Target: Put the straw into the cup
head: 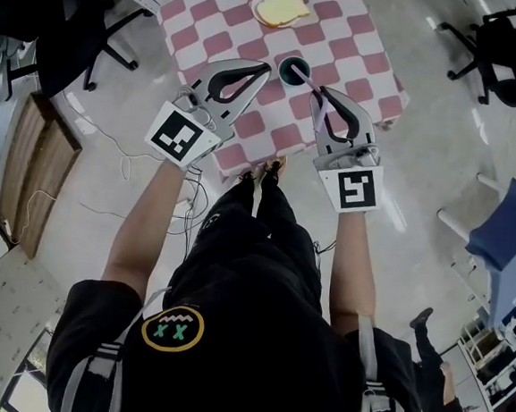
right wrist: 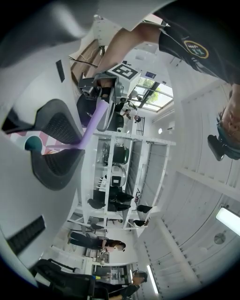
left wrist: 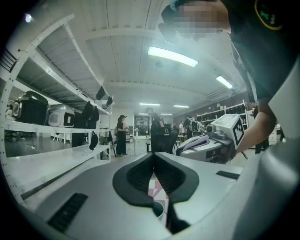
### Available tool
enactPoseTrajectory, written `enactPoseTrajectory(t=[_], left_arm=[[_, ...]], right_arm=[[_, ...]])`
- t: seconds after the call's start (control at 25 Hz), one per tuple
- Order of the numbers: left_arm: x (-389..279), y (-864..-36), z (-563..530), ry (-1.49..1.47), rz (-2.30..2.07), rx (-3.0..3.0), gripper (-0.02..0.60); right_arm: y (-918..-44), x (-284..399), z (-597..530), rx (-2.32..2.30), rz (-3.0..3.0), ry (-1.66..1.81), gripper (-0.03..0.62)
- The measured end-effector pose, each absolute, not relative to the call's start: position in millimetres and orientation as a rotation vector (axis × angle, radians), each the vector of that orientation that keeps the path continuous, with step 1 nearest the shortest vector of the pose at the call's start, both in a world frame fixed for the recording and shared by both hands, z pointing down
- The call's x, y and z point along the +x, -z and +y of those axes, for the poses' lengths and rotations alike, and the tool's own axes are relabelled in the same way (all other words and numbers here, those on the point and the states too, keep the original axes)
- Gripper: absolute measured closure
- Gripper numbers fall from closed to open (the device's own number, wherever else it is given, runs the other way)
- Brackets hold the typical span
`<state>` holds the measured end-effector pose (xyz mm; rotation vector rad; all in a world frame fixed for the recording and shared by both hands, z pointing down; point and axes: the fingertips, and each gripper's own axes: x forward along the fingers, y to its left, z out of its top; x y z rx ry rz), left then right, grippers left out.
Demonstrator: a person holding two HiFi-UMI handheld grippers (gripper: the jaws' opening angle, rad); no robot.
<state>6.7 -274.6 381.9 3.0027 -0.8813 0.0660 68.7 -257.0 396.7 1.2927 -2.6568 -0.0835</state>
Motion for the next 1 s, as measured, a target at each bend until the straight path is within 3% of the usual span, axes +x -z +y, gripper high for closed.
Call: enactPoseTrajectory(t=[1.0], left_arm=[[31, -458, -308, -0.114, -0.865, 2.994, 0.561]], right_arm=[[-490, 72, -294, 1.232, -2.596, -0.009, 0.537]])
